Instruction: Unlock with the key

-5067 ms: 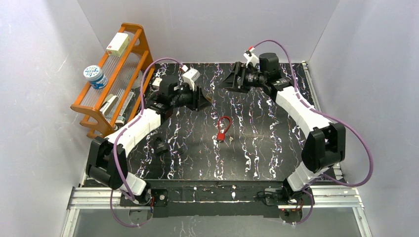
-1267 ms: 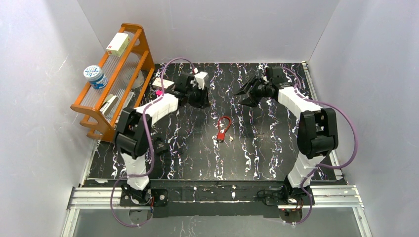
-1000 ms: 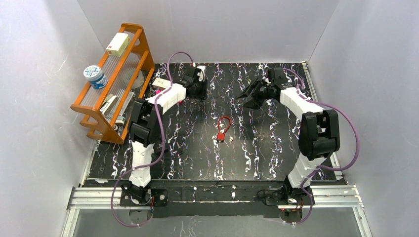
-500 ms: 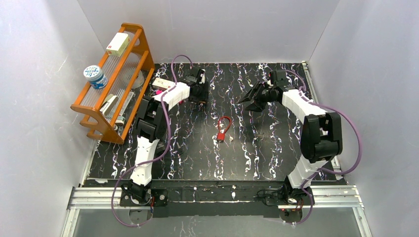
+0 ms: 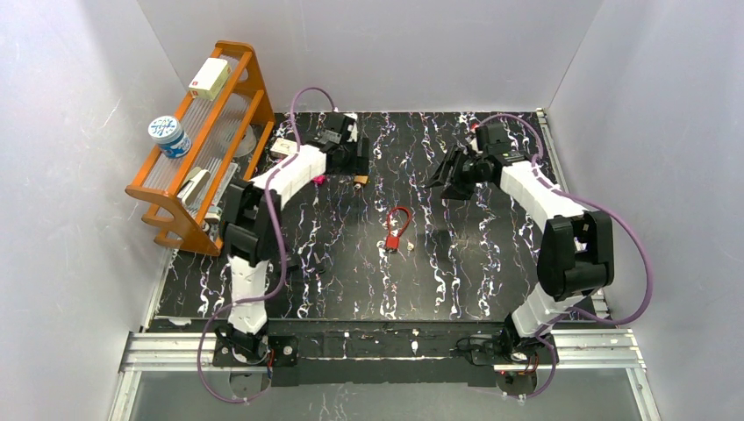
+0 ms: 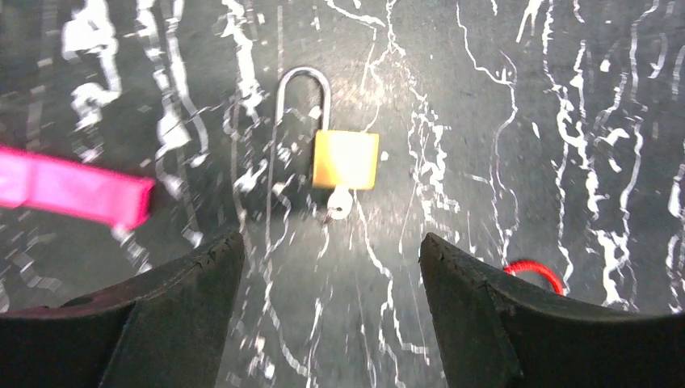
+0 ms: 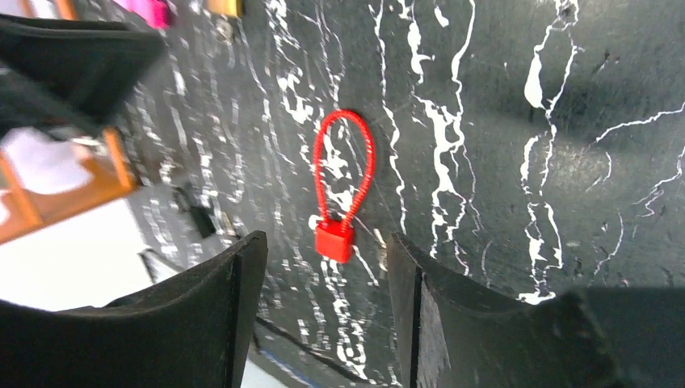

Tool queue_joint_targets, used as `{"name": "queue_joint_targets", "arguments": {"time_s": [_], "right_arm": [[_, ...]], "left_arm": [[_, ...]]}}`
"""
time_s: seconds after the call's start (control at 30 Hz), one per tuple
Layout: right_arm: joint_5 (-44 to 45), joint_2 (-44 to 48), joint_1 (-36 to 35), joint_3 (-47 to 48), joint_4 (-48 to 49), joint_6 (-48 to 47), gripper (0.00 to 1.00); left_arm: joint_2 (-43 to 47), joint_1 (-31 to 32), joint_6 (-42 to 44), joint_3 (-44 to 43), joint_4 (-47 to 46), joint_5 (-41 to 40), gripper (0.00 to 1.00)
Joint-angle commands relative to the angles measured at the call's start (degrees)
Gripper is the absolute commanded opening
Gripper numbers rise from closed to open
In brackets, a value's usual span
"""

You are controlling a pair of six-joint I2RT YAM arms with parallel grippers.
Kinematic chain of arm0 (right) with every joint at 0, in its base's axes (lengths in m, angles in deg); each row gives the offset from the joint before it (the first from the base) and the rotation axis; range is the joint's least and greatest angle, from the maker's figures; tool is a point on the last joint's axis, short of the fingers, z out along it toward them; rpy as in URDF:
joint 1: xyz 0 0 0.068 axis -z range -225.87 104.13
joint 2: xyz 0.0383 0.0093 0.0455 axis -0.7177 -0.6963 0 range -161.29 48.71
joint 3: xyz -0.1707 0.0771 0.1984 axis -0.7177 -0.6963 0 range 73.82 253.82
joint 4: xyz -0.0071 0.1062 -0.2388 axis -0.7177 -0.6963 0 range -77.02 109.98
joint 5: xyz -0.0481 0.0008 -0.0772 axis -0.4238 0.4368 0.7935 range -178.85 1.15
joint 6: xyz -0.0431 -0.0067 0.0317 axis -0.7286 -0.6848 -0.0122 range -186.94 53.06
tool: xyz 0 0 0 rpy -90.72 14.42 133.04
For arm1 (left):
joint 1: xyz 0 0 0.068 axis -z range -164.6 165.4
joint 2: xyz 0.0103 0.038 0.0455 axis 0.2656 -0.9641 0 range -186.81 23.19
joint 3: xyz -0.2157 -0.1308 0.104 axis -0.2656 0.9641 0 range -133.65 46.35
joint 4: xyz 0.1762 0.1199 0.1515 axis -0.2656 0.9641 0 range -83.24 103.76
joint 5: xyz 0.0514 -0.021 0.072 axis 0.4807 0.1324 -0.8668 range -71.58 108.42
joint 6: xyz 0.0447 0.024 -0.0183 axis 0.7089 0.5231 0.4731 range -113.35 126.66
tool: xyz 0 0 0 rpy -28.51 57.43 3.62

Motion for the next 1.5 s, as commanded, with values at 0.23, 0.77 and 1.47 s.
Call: {"name": "queue_joint_targets", "arguments": {"time_s": [0.23, 0.77, 1.47], "right_arm": [[14.8, -0.9, -16.5, -3.5, -9.6, -12.1, 0.55], [26.1, -11.7, -25.3, 1.8, -13.6, -16.0, 0.41], [28.2, -14.6, -27.2, 3.1, -15.1, -16.9, 0.27]], "left_arm": [[30.0, -2.7, -8.1, 23.7, -8.0, -8.6, 0.96], [41.0, -3.6, -12.5, 35.5, -16.3, -9.8, 0.95], [42.7, -3.7, -11.0, 37.8, -16.6, -4.4, 0.97]]}}
